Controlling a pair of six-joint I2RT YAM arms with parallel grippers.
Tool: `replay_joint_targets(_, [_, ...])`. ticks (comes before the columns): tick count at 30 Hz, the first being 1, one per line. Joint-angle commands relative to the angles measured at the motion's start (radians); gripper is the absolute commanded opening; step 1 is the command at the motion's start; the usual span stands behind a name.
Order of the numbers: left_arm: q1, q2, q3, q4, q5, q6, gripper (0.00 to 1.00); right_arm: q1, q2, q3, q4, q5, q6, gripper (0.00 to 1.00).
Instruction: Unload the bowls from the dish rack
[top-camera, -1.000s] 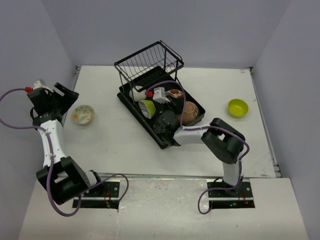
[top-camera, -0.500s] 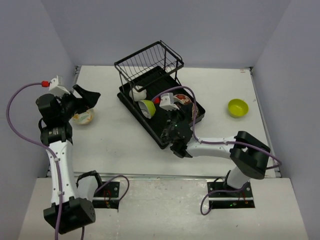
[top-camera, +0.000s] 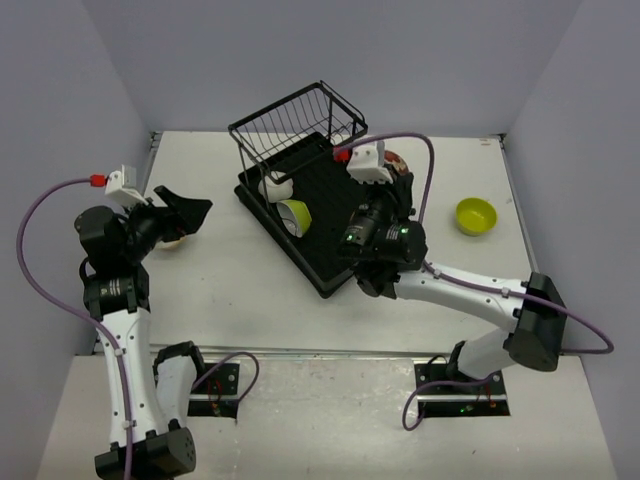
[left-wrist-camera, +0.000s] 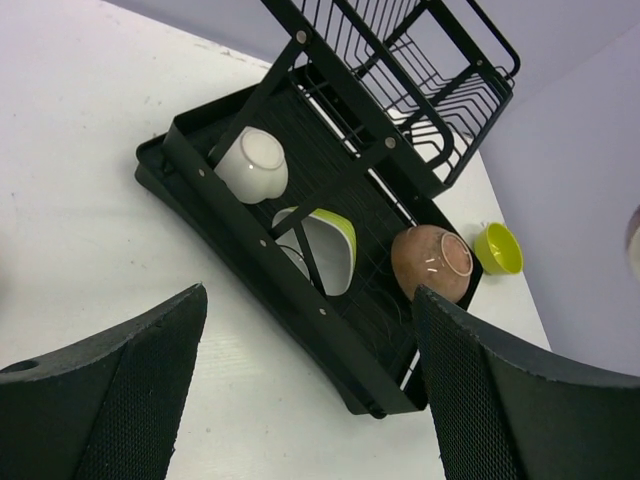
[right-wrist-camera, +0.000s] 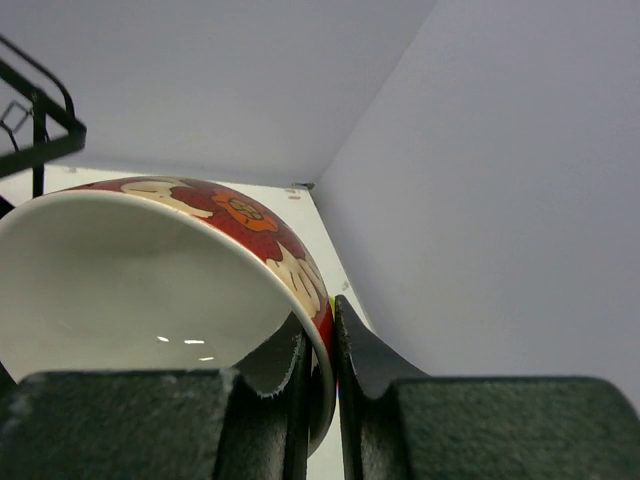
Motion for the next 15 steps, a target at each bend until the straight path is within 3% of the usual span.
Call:
replay_joint_targets(1, [-0.002, 0.0, 0.027, -0.018, 0.077, 0.009, 0.83, 0.002, 0.007, 0.174, 0.36, -0.066, -0.16, 0.0])
replay_joint_targets(8, [-0.004, 0.027, 0.04, -0.018, 0.093, 0.005, 0.82, 0.001, 0.083, 0.531, 0.357, -0.065, -0.32, 0.0])
replay_joint_targets(12, [-0.012, 0.047, 0.036, -0.018, 0.076, 0.015, 0.82, -0.001, 0.111, 0.645, 0.358, -0.019, -0.379, 0.0])
replay_joint_targets(15, [-0.033, 0.06, 0.033, -0.016, 0.045, 0.022, 0.82, -0.016, 0.067, 0.611, 0.36, 0.013, -0.342, 0.0])
